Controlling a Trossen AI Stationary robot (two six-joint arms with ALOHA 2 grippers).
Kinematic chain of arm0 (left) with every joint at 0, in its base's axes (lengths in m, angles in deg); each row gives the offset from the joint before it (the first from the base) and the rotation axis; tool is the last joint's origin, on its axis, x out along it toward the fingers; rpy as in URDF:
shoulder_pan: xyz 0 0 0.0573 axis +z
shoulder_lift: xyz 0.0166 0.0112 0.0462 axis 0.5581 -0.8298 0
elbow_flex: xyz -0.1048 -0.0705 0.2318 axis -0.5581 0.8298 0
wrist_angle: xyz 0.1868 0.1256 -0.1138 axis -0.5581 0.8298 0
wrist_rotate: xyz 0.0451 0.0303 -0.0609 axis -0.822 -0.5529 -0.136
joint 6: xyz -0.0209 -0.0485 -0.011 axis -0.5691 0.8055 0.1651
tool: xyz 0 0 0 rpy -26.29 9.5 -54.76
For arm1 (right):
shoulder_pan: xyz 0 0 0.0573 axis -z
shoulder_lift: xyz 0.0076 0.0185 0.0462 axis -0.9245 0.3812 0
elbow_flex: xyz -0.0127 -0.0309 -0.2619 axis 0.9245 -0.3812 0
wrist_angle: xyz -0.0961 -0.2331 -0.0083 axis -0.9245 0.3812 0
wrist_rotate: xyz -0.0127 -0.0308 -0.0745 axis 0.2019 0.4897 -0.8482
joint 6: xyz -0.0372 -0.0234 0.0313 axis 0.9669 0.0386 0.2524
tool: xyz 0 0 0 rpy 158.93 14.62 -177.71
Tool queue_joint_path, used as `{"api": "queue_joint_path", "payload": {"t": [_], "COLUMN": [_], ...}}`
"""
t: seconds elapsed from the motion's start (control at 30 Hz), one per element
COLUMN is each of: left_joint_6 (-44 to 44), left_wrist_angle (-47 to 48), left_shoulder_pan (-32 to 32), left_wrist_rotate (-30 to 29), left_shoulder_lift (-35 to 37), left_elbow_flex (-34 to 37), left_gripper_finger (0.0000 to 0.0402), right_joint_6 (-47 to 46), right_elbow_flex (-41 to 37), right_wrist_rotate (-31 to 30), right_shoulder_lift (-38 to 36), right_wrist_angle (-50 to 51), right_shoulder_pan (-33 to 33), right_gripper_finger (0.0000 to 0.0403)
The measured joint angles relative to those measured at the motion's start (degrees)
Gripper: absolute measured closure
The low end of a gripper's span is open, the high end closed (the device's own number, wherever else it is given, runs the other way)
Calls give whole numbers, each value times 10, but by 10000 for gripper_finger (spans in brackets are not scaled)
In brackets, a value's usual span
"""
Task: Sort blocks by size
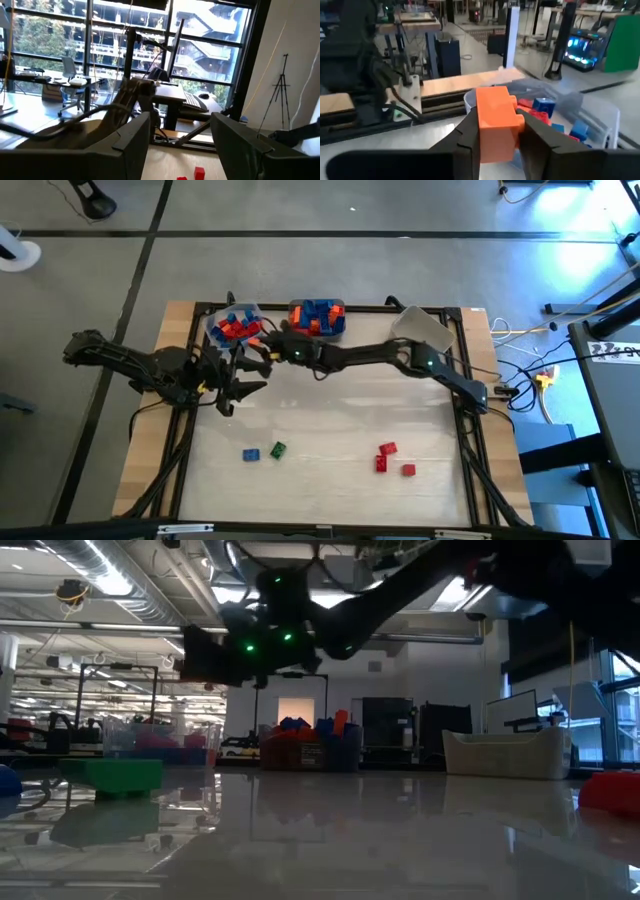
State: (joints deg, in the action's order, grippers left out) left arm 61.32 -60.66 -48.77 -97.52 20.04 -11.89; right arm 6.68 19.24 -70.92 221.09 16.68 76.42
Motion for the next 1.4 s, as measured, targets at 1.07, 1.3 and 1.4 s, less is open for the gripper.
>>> {"api": "queue_joint_path", "payload": {"t": [1.07, 1.3, 1.4], "left_joint_6": [-11, -10, -10], "left_wrist_angle": [6, 6, 5], "left_shoulder_pan": [0, 0, 0], "left_wrist_rotate": [0, 0, 0], "left_shoulder_lift": [0, 0, 0], "left_elbow_flex": [0, 0, 0], "left_gripper_finger": [205, 205, 205], "right_joint_6": [-38, -39, -29], "right_elbow_flex": [299, 298, 299], "right_wrist_rotate": [-20, -11, -2], "right_shoulder_lift": [203, 181, 148], "right_wrist_angle": [5, 28, 82], "right_shoulder_pan": [58, 58, 58], "right_gripper_finger": [175, 140, 139]}}
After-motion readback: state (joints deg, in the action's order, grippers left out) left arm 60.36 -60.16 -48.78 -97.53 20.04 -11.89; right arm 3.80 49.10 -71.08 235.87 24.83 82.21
